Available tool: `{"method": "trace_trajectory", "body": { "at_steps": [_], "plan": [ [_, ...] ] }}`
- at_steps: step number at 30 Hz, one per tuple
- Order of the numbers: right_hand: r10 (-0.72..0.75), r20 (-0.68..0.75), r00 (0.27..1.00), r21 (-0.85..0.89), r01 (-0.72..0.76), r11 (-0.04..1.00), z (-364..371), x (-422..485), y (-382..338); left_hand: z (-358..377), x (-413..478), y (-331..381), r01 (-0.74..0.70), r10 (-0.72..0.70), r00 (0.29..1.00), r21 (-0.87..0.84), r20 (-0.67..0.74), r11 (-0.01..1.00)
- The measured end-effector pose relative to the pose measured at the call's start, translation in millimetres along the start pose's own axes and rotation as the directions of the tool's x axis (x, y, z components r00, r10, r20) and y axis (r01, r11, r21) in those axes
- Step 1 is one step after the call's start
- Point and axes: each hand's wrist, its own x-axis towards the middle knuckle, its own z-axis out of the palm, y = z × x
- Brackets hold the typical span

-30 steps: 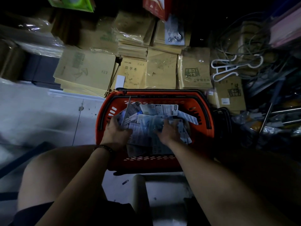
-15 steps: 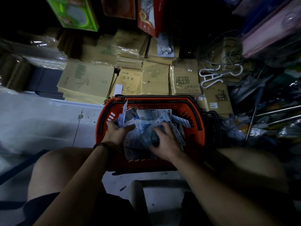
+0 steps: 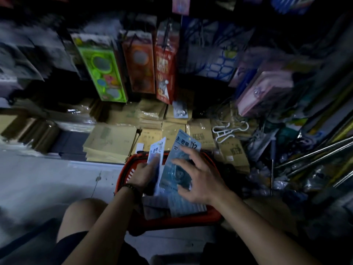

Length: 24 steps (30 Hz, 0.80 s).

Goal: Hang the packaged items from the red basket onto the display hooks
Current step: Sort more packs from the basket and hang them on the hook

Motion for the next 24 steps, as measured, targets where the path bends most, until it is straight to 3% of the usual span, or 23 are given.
{"method": "trace_trajectory", "body": {
  "at_steps": [5,9,12,17,24],
  "plan": [
    [-0.143,-0.058,0.988,-0.048,0.14,0.989,-45,1,-14,17,-33,53,-0.268,0.276,0.96,0.139,-0.041,0.953],
    [-0.182,-0.144,0.973,-0.082,0.172,0.982,-88,2,-18,29,-61,85,-0.416,0.425,0.898,0.094,-0.113,0.905],
    [-0.215,-0.144,0.966,-0.203,0.184,0.962,-122,5,-20,34,-68,100,-0.463,0.461,0.886,-0.03,-0.06,0.886],
    [-0.221,-0.141,0.965,-0.296,0.172,0.939,-175,10,-26,50,-99,139,-0.581,0.59,0.807,-0.188,-0.007,0.792],
    [-0.255,-0.319,0.913,-0.302,0.157,0.94,-247,17,-41,63,-148,210,-0.699,0.743,0.665,-0.292,0.072,0.653]
  ]
}}
